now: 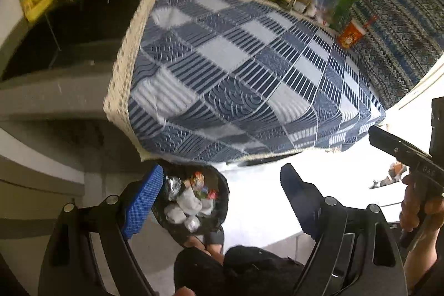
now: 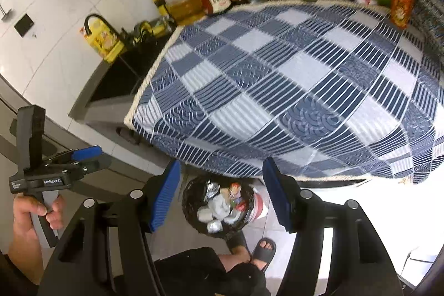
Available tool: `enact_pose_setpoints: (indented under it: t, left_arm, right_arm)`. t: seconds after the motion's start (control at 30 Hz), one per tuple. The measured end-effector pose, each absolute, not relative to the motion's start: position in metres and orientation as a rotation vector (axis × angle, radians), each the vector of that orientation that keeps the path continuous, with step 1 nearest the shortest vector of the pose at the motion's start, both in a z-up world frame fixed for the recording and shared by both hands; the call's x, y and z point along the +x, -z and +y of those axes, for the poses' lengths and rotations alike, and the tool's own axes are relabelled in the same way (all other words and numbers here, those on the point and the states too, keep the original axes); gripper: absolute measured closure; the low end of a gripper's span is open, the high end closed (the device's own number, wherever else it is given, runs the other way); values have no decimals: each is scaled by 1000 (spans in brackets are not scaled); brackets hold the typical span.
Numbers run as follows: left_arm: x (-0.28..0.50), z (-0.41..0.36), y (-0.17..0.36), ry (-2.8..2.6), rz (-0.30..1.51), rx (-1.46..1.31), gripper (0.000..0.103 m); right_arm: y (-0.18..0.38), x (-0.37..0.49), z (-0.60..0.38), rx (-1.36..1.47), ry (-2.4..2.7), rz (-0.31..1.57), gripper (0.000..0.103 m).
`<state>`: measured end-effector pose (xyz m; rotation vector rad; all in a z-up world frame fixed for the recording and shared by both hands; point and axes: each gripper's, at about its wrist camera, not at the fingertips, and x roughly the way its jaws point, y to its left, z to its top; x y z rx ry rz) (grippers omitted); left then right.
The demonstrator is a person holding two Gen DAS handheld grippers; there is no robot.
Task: Collect trash
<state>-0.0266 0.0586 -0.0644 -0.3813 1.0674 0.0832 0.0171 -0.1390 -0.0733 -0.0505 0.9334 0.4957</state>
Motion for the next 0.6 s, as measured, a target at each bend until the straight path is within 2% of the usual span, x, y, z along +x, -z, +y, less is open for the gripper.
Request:
enact_pose_setpoints:
  t: [0.53, 0.6]
  left_arm:
    - [-46, 30, 7, -109, 947, -300, 19]
    - [-47, 26, 4, -109, 944, -291, 17]
  right_arm:
    - [33, -14, -179, 6, -439, 792, 40]
    - [26, -20, -182, 7, -431, 760, 4]
